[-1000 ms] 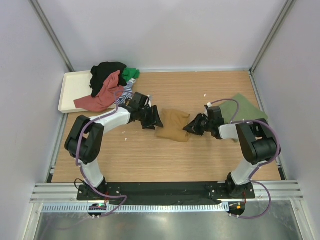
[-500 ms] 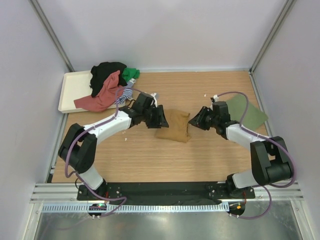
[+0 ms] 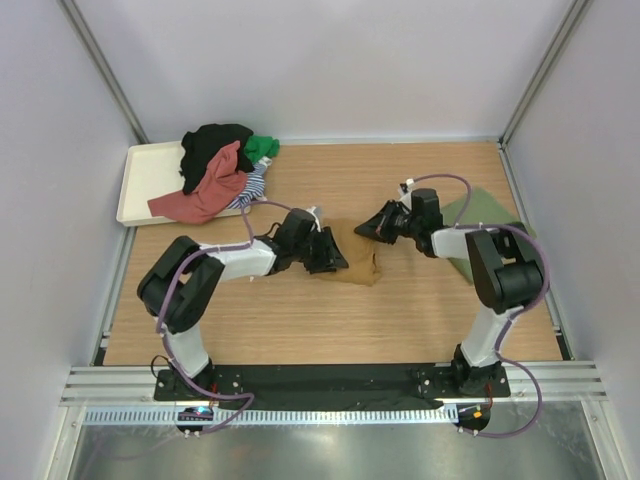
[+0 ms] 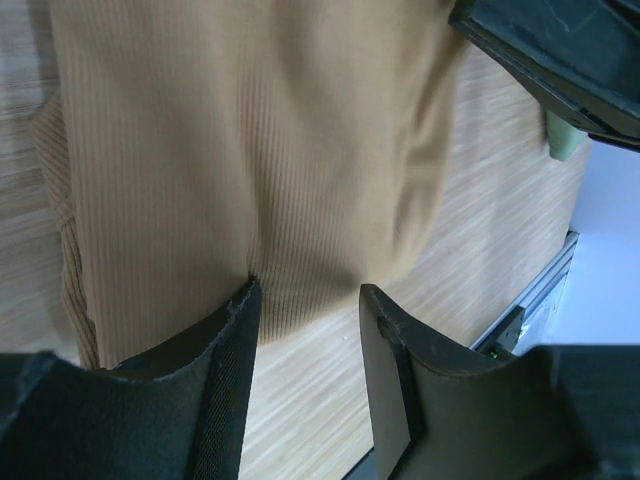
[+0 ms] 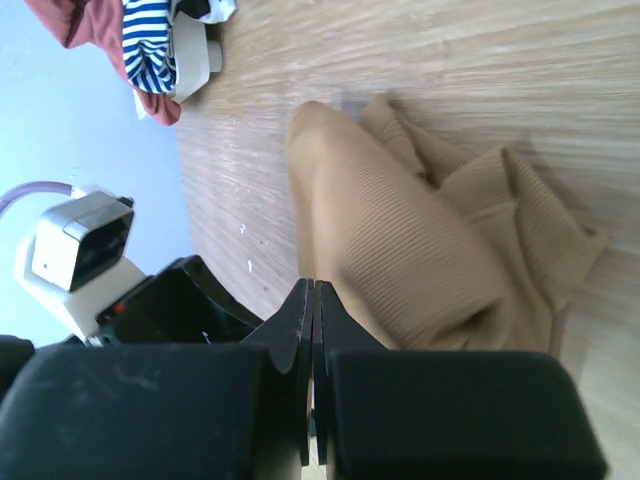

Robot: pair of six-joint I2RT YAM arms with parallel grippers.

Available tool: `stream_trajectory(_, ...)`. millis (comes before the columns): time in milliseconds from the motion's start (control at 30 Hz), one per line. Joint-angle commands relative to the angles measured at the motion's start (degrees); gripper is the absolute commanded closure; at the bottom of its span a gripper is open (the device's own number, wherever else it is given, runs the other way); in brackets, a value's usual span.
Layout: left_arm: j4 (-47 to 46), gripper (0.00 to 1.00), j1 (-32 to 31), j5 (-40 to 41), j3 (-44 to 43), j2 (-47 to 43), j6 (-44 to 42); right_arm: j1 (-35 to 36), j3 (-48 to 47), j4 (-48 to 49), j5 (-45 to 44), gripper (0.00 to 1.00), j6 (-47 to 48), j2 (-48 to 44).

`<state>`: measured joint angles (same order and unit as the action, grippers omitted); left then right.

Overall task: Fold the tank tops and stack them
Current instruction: Fold the tank top

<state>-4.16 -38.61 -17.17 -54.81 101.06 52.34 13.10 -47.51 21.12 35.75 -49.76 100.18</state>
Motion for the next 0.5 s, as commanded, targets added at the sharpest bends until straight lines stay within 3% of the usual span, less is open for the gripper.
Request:
stream_trajectory(0,-7.7,0.55,-0.06,-1.2,0.49,3.09,2.51,0.0,-2.59,13.21,7.05,0.99,-6.13,5.97)
stream_trajectory(167,-7.61,0.56,-0.06,-0.33,3.64,4.33,2.51,-2.64,-5.4,13.51,4.69,0.99,-6.32,13.97)
stream_trajectory(333,-6.48,0.56,-0.15,0.91,6.99,2.48,1.2,-4.31,-8.92,5.34,1.08,0.97,-2.55,16.19)
stream_trajectory(433,-4.28,0.55,-0.15,1.35,6.56,-0.32,-0.04,-4.31,-7.61,4.8,0.73,0.87,-1.58,13.56)
stream_trajectory(467,-3.23,0.55,-0.15,1.61,6.12,-1.29,-0.56,-4.23,-7.08,4.37,0.38,0.78,-1.05,10.68)
